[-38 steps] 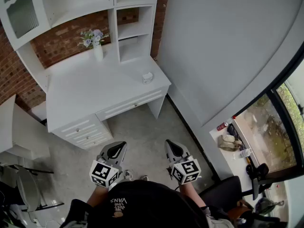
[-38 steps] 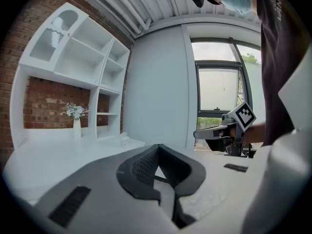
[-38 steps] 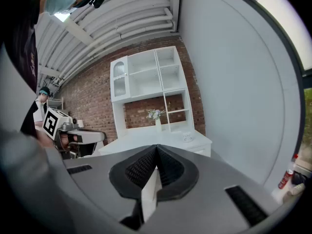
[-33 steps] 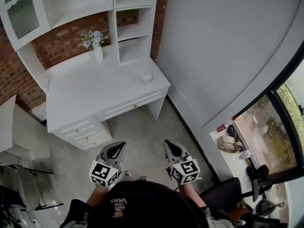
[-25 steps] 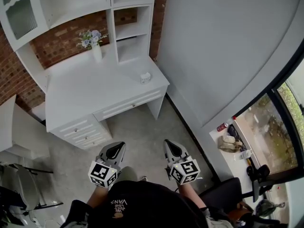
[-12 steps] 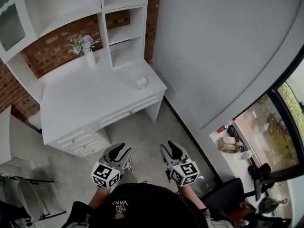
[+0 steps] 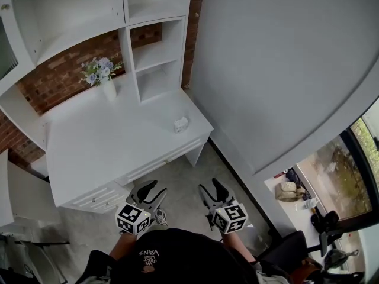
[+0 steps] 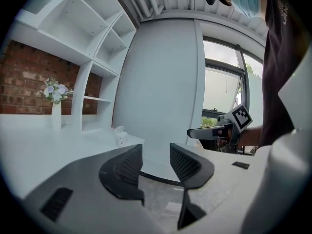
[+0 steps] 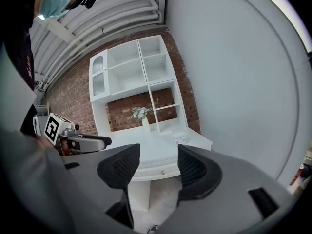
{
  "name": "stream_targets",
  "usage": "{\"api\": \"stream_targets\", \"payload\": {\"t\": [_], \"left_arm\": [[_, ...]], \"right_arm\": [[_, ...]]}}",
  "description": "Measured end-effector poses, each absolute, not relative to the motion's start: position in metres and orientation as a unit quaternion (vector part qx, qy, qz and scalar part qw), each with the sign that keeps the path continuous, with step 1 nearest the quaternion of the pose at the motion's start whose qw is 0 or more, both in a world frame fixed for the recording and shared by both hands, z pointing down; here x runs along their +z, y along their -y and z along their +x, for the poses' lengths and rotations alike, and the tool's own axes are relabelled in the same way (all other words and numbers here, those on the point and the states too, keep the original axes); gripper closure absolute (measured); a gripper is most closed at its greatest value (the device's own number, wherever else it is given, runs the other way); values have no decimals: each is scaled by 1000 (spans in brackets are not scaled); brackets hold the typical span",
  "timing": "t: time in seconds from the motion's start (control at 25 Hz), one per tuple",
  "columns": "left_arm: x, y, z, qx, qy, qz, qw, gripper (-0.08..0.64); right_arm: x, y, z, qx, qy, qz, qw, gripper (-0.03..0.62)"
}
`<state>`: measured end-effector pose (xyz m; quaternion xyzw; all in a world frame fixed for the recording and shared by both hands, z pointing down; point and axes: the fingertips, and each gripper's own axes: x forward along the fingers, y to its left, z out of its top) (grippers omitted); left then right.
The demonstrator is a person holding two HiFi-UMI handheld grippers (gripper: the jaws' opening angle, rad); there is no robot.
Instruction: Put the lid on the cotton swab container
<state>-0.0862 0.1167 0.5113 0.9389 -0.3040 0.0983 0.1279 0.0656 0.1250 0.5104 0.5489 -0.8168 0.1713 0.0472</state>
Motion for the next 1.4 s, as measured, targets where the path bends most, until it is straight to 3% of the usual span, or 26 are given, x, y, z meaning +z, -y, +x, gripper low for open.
{"api": "stream_targets", "payload": {"t": [0.76,1.4], "left_arm": [[521,21,-111,128,229,957,122,387],[518,106,-62,115,267,950,111,360]], "right_arm": [[519,-2,29,177,787,589,51,359],[534,97,60,150,838,514,100,353]]}}
